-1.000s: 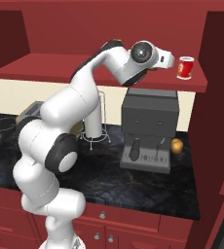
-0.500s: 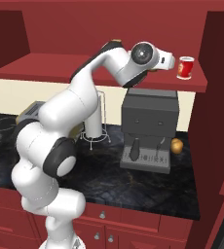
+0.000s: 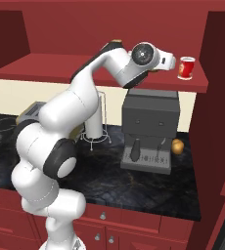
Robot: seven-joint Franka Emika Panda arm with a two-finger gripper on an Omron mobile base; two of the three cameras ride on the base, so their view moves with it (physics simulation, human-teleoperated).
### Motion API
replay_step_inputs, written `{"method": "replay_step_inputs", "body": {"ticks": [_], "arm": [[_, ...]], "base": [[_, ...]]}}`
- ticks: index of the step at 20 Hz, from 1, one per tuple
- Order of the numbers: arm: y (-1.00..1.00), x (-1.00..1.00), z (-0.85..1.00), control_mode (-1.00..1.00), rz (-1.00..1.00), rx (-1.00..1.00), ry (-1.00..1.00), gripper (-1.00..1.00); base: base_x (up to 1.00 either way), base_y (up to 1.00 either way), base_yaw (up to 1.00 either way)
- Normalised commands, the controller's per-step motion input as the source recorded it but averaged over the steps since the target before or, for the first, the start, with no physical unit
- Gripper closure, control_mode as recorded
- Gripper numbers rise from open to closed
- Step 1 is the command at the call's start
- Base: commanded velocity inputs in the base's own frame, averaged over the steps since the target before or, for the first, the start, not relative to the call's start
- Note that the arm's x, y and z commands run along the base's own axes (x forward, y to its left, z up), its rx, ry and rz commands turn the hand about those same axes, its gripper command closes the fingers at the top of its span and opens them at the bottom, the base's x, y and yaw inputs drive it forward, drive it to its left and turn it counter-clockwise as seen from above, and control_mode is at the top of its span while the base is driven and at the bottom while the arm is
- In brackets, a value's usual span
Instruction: Stack two cans on top of the other two cans in the cabinet.
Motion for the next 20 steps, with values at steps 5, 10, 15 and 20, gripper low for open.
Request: {"method": "replay_step_inputs", "body": {"ticks": [5, 10, 15, 20], "arm": [[0.0, 0.0, 0.0, -1.0, 0.0, 0.0, 0.0, 1.0], [0.0, 0.0, 0.04, -1.0, 0.0, 0.0, 0.0, 1.0], [0.0, 0.0, 0.17, -1.0, 0.0, 0.0, 0.0, 1.0], [-0.01, -0.01, 0.16, -1.0, 0.0, 0.0, 0.0, 1.0]], "base": [[0.0, 0.0, 0.0], [0.0, 0.0, 0.0], [0.0, 0.0, 0.0], [0.0, 0.0, 0.0]]}}
